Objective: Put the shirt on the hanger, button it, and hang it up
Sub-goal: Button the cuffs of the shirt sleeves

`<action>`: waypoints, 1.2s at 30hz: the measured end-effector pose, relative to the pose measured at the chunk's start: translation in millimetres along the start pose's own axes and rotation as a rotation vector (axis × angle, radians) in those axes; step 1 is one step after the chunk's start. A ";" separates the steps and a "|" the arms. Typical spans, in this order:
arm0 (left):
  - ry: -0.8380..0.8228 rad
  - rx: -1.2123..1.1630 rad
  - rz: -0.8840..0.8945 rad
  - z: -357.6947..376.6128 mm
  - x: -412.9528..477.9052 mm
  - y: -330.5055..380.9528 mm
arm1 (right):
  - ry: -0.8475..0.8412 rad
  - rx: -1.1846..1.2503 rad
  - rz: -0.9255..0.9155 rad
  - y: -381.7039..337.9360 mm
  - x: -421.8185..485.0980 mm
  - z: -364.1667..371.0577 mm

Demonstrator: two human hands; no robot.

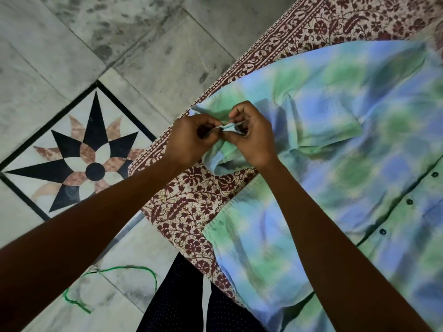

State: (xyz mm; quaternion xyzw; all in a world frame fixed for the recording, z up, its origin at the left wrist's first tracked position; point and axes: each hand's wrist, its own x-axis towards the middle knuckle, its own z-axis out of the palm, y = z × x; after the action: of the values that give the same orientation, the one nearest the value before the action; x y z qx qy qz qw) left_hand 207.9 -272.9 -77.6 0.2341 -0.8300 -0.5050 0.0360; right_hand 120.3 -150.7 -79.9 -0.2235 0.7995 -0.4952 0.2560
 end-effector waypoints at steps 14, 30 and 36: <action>-0.604 -0.091 -0.138 -36.2 34.3 -1.0 | 0.115 -0.443 -0.528 -1.2 -10.1 6.0; -0.321 -0.009 -0.315 -25.1 22.3 -0.6 | -0.022 -0.478 -0.707 8.5 -40.1 27.0; -0.149 -0.223 -0.468 -42.6 12.3 -2.1 | 0.413 -0.164 -0.083 -16.0 -73.8 37.9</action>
State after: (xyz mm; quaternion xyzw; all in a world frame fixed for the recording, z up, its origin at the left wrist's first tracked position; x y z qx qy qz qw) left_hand 210.4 -313.9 -60.8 0.3764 -0.6929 -0.6037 -0.1172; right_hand 202.6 -137.8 -65.8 -0.1702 0.8627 -0.4738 0.0469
